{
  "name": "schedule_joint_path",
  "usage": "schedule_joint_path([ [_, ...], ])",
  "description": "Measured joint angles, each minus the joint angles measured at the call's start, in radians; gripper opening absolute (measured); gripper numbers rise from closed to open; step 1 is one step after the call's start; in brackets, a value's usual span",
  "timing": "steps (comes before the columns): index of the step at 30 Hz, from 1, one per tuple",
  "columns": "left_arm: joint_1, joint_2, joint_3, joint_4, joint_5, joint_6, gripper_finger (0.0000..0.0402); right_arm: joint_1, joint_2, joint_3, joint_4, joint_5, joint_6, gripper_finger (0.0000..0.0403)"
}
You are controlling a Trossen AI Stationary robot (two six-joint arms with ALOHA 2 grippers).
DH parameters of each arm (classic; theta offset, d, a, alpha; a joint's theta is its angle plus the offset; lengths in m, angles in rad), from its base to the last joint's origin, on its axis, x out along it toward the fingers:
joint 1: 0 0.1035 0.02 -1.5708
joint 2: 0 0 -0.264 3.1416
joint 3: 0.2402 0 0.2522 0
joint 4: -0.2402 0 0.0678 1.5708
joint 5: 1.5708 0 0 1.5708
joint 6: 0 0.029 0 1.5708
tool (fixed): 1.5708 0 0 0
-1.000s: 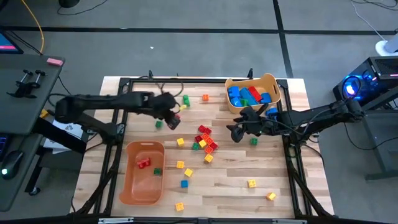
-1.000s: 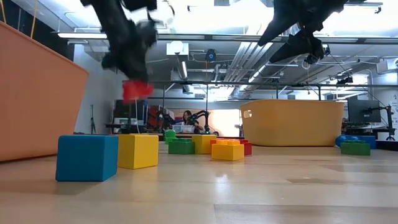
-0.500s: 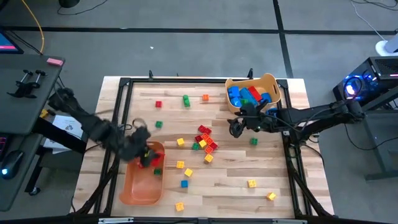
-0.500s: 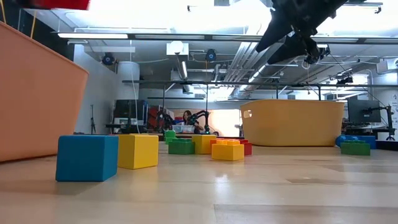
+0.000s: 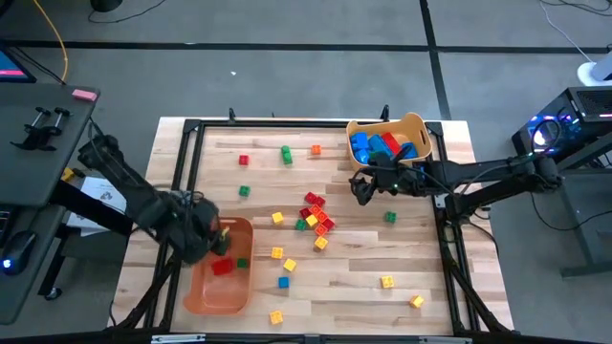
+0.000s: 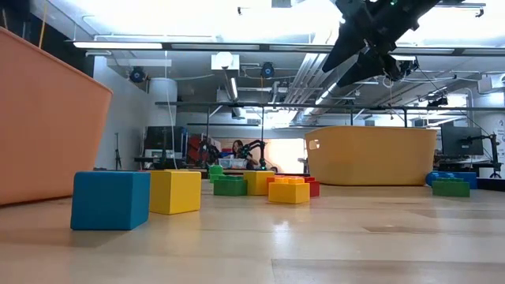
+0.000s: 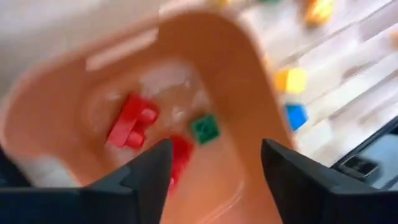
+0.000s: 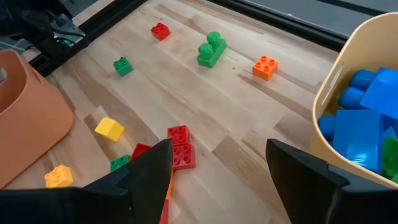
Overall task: Sort blocks by size
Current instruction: Put the green game piece into the yellow bin
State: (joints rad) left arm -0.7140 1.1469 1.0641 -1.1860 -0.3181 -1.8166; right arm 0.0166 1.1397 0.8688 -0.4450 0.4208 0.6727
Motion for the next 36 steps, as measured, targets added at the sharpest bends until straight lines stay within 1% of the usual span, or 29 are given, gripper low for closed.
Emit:
schedule_joint_path([
  [2, 0.063, -0.048, 0.000, -0.009, -0.071, 0.061, 0.0251, -0.004, 0.000, 0.000, 0.003, -0.011, 0.001, 0.0256],
  [3, 0.112, -0.078, 0.000, -0.007, -0.120, 0.100, 0.0256, -0.004, 0.000, 0.000, 0.006, -0.011, 0.001, 0.0256],
  [5, 0.247, -0.133, 0.000, 0.034, -0.224, 0.215, 0.0263, -0.004, 0.000, 0.000, 0.016, -0.011, 0.002, 0.0256],
  [7, 0.425, -0.160, 0.001, 0.100, -0.261, 0.362, 0.0265, -0.004, 0.000, 0.000, 0.041, -0.011, 0.018, 0.0256],
  [8, 0.524, -0.161, 0.001, 0.140, -0.252, 0.460, 0.0265, -0.004, 0.000, 0.000, 0.053, -0.011, 0.030, 0.0256],
  [9, 0.620, -0.152, 0.001, 0.184, -0.221, 0.553, 0.0265, -0.004, 0.000, 0.000, 0.065, -0.010, 0.045, 0.0256],
  [12, 0.880, -0.056, 0.001, 0.369, -0.069, 0.823, 0.0266, -0.004, 0.000, 0.000, 0.097, -0.010, 0.084, 0.0256],
  [14, 0.996, 0.050, 0.001, 0.522, 0.043, 0.936, 0.0266, -0.004, 0.000, 0.000, 0.115, -0.010, 0.100, 0.0256],
  [15, 1.038, 0.111, 0.001, 0.595, 0.082, 0.977, 0.0266, -0.004, 0.000, 0.000, 0.122, -0.010, 0.112, 0.0256],
  [17, 1.099, 0.236, 0.002, 0.715, 0.111, 1.012, 0.0266, -0.004, 0.000, 0.000, 0.131, -0.010, 0.132, 0.0256],
  [19, 1.139, 0.364, 0.015, 0.773, 0.133, 0.988, 0.0266, -0.004, 0.000, 0.000, 0.135, -0.010, 0.151, 0.0256],
  [21, 1.168, 0.483, 0.040, 0.791, 0.162, 0.966, 0.0266, -0.004, 0.000, 0.000, 0.135, -0.010, 0.173, 0.0256],
  [24, 1.193, 0.612, 0.081, 0.789, 0.197, 0.947, 0.0266, -0.004, 0.000, 0.000, 0.136, -0.009, 0.191, 0.0256],
  [26, 1.200, 0.668, 0.106, 0.789, 0.185, 0.935, 0.0266, -0.004, 0.000, 0.000, 0.136, -0.009, 0.200, 0.0256],
  [28, 1.201, 0.709, 0.129, 0.794, 0.137, 0.931, 0.0266, -0.004, 0.000, 0.000, 0.136, -0.009, 0.209, 0.0256],
  [30, 1.201, 0.745, 0.144, 0.797, 0.111, 0.931, 0.0266, -0.003, 0.000, 0.000, 0.136, -0.009, 0.213, 0.0256],
  [33, 1.201, 0.790, 0.159, 0.788, 0.123, 0.907, 0.0266, -0.003, 0.000, 0.000, 0.136, -0.010, 0.212, 0.0256],
  [36, 1.201, 0.822, 0.155, 0.776, 0.112, 0.846, 0.0266, -0.003, 0.000, 0.000, 0.135, -0.011, 0.211, 0.0256],
])
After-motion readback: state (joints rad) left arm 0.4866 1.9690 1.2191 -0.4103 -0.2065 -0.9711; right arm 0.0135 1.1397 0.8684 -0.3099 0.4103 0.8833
